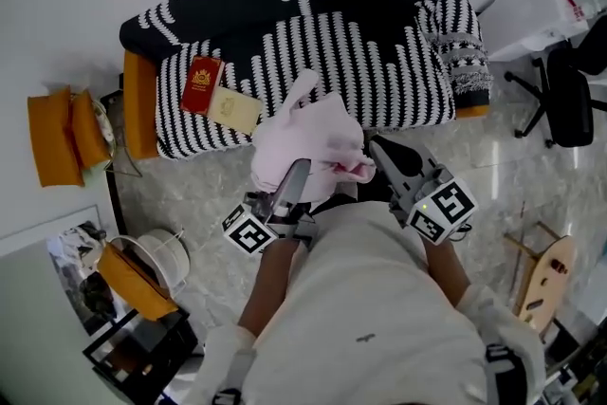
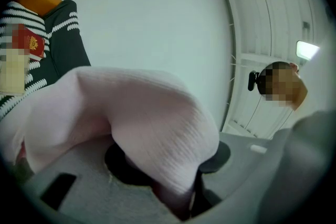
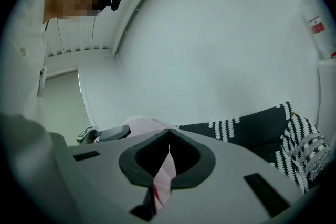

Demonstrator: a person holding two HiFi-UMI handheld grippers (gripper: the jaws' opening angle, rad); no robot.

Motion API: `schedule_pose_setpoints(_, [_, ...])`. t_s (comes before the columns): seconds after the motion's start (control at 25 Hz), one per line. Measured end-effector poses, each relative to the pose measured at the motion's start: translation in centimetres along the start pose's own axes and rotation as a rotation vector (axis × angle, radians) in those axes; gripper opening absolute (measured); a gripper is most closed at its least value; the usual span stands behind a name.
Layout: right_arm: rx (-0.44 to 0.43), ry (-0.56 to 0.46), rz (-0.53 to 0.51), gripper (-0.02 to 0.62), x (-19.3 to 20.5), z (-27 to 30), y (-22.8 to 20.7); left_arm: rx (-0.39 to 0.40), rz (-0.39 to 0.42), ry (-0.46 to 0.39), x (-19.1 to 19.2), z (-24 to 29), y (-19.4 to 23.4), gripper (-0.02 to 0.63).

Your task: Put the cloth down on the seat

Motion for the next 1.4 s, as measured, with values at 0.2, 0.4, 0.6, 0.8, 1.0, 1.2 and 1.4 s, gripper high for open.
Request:
schedule_pose_setpoints(0.2, [-0.041,-0.017,-0.006,0.009,-2.9,2.0,-3.2,-0.005,0.016,-0.020,-1.7,4.2,0.3,0.196])
schedule_pose_setpoints(0.4, [-0.063,-0.001,-0.016,0.009,-5.3,2.8,-7.8,-0.016,0.033,-0.061,-2.4,8.9,0.5,0.196])
schedule_pose_setpoints(0.6, [-0.088,0.020,-0.017,0.009,-7.0,3.6,-11.1,-0.038,0.019,-0.097,-2.1,12.4,1.3,0.197])
schedule_pose_setpoints(0.8, [-0.116,0.040,-0.021,0.009,-8.2,3.4,-14.8,-0.067,-0.019,-0.138,-1.0,15.6,2.0,0.196])
schedule_pose_setpoints(1.0, [-0.128,0.060,0.013,0.009,-8.2,2.8,-17.8,-0.084,-0.015,-0.149,-0.3,18.1,2.1,0.197])
schedule_pose_setpoints(1.2, [-0.135,0.067,0.055,0.009,-7.8,3.1,-18.9,-0.087,-0.013,-0.138,-0.3,19.6,2.0,0.196])
schedule_pose_setpoints(1.4, [-0.117,0.066,0.083,0.009,-7.6,3.7,-19.4,-0.074,-0.017,-0.133,-1.5,20.2,2.2,0.197])
Point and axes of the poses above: the fingertips, and each gripper's own axes: z forward along the fingers, y to its left, x out of its underside, the point moved 5 cm from there along -z, backward along the fingers, and after that the axes turned 2 degrees about z, right-handed, at the moved point
